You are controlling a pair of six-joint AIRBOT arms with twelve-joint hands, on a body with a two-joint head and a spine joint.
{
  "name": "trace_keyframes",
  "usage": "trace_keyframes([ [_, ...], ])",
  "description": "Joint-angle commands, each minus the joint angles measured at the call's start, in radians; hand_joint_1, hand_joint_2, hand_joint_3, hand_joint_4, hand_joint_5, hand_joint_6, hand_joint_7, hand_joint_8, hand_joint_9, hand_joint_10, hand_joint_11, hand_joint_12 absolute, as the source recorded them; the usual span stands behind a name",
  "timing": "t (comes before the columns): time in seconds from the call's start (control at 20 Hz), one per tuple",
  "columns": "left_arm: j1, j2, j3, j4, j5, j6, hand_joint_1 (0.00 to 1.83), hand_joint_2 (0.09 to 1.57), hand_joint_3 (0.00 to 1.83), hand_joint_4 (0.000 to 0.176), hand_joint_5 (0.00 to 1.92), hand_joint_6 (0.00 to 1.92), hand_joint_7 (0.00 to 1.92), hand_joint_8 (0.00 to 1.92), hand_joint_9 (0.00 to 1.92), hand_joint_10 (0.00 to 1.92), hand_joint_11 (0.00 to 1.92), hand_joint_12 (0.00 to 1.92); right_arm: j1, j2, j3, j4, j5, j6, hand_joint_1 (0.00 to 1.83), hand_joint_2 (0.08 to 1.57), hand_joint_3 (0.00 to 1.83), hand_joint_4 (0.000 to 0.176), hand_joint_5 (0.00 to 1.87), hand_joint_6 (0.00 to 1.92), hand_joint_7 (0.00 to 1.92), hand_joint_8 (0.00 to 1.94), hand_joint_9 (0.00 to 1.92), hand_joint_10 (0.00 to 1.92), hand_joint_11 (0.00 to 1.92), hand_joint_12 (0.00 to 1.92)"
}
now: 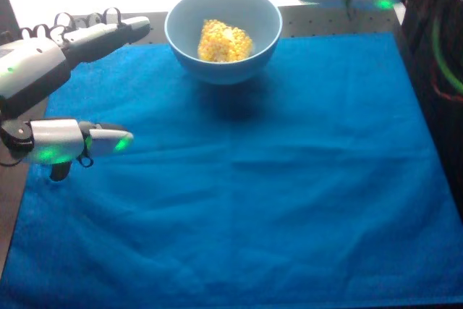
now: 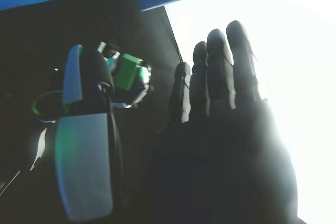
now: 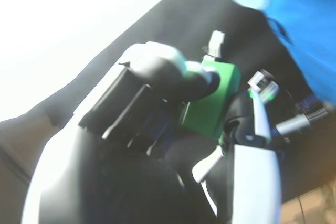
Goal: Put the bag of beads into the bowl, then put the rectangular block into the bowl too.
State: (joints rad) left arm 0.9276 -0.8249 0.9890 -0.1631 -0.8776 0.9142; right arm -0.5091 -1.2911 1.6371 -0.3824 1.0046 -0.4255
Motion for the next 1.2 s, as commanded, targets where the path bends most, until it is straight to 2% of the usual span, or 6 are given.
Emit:
trace_keyframes([
  [0.0, -0.01, -0.009, 0.006, -0.001, -0.121, -0.012, 0.82, 1.05, 0.0, 0.12, 0.11, 0.0, 0.21, 0.0, 0.24, 0.0, 0.0, 0.57, 0.017, -0.036, 0.017, 0.029, 0.043, 0.0, 1.15, 1.12, 0.0, 0.0, 0.98, 0.97, 1.16, 1.22, 1.18, 1.58, 1.14, 1.84],
  [0.4, -0.036, -0.041, 0.042, 0.027, -0.118, -0.038, 0.79, 1.06, 0.0, 0.134, 0.12, 0.0, 0.21, 0.0, 0.2, 0.0, 0.0, 0.54, 0.055, -0.28, 0.252, 0.027, -0.198, 0.0, 1.1, 1.12, 0.0, 0.0, 0.97, 0.99, 1.16, 0.88, 1.14, 1.21, 1.02, 1.56],
  [0.5, -0.037, -0.041, 0.042, 0.028, -0.124, -0.039, 0.76, 1.03, 0.0, 0.12, 0.11, 0.0, 0.23, 0.0, 0.23, 0.0, 0.0, 0.64, 0.054, -0.286, 0.261, 0.026, -0.207, 0.0, 0.6, 0.85, 0.0, 0.164, 0.06, 0.02, 0.38, 0.06, 0.36, 0.28, 0.09, 1.13],
  [0.85, -0.037, -0.036, 0.039, 0.018, -0.157, -0.05, 0.75, 1.01, 0.0, 0.133, 0.11, 0.0, 0.2, 0.0, 0.23, 0.0, 0.0, 0.62, 0.054, -0.206, 0.199, 0.023, -0.12, 0.0, 0.54, 0.76, 0.0, 0.176, 0.0, 0.0, 0.0, 0.0, 0.0, 0.0, 0.0, 0.01],
  [1.1, 0.042, 0.04, -0.035, -0.016, -0.325, -0.052, 0.88, 1.04, 0.01, 0.092, 0.13, 0.0, 0.15, 0.0, 0.21, 0.0, 0.0, 0.56, -0.042, 0.041, -0.022, 0.162, 0.162, 0.0, 0.43, 0.79, 0.01, 0.152, 0.0, 0.0, 0.0, 0.0, 0.0, 0.0, 0.06, 0.03],
  [1.15, 0.055, 0.05, -0.047, -0.021, -0.357, -0.052, 0.92, 1.06, 0.01, 0.099, 0.1, 0.0, 0.15, 0.0, 0.22, 0.0, 0.0, 0.58, -0.065, 0.07, -0.057, 0.191, 0.205, 0.0, 0.47, 0.94, 0.0, 0.171, 0.0, 0.0, 0.0, 0.0, 0.05, 0.04, 0.01, 1.1],
])
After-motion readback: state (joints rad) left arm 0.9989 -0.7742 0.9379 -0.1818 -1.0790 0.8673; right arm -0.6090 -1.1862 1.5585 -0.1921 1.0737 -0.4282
